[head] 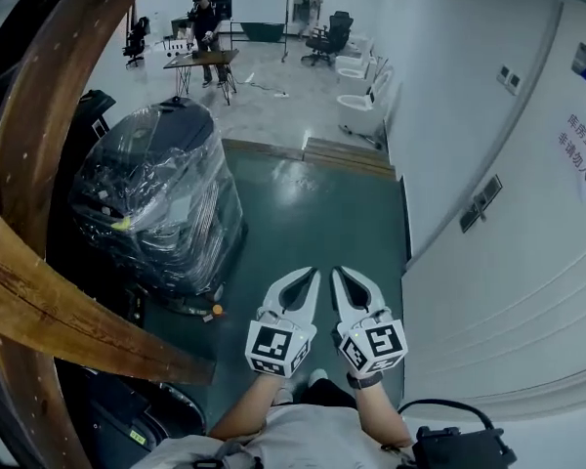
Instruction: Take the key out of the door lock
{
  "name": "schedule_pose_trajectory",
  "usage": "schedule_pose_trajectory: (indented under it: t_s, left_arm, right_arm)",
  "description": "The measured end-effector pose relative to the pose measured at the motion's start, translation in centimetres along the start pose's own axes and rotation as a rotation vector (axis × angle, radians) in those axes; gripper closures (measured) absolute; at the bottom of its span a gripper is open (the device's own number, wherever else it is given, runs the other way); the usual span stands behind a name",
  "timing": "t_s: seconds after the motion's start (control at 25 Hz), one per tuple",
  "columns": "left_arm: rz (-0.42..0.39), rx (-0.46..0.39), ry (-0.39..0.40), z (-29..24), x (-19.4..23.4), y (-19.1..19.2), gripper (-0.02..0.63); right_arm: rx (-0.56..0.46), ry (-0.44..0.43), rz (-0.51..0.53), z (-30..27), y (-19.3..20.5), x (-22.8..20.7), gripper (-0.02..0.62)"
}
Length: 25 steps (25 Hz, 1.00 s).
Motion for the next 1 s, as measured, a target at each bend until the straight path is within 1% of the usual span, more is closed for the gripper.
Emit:
schedule_pose_trajectory:
  t_s: [0.16, 0.28, 0.4, 0.56, 0.64, 0.72, 0.88, 1.0]
  left_arm:
    - [-0.001, 0.034, -0.021, -4.7, 3.8, 2.0, 0.606]
    - [-0.023, 0.034, -0.03, -10.5, 6.7, 2.7, 0.606]
    - [-0.044, 0.022, 0.0, -18.1, 8.7, 2.5, 0.606]
    - [-0.05, -0.038, 0.032, -28.0, 10.2, 1.4, 0.606]
    - [-0.052, -0.045, 0.065, -32.2, 10.5, 1.1, 0.606]
    - [-0.048, -0.042, 0.082, -35.3, 10.5, 1.5, 0.604]
    - [-0.022, 0.019, 0.097, -40.9, 12.4, 4.3, 0.604]
    - [-0.009, 0.039, 0.148, -46.0, 13.4, 5.9, 0.604]
  right_arm:
    - [0.003, 0.017, -0.034, -5.1, 1.2, -4.7, 0.591]
    - [-0.015, 0.015, -0.055, -9.9, 1.1, -9.5, 0.591]
    - [-0.055, 0.015, -0.066, -14.8, -0.8, -14.9, 0.591]
    - [-0.117, 0.019, -0.023, -19.4, -4.3, -21.3, 0.591]
    - [-0.136, 0.05, -0.04, -21.5, -5.2, -25.1, 0.591]
    - [-0.128, 0.086, -0.054, -22.9, -5.4, -29.0, 0.591]
    - [-0.098, 0.144, -0.086, -25.6, -4.3, -34.9, 0.591]
    - [-0.07, 0.204, -0.091, -27.4, -3.1, -39.2, 0.591]
Point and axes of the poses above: the fingertips, and each gripper's own axes: z backward along the fingers, x to its left, y out of its underside, the point moved 2 cm from there along z, backward along the fingers, and after that the axes turned 7 degrees about -z, right-handed, at the moved point
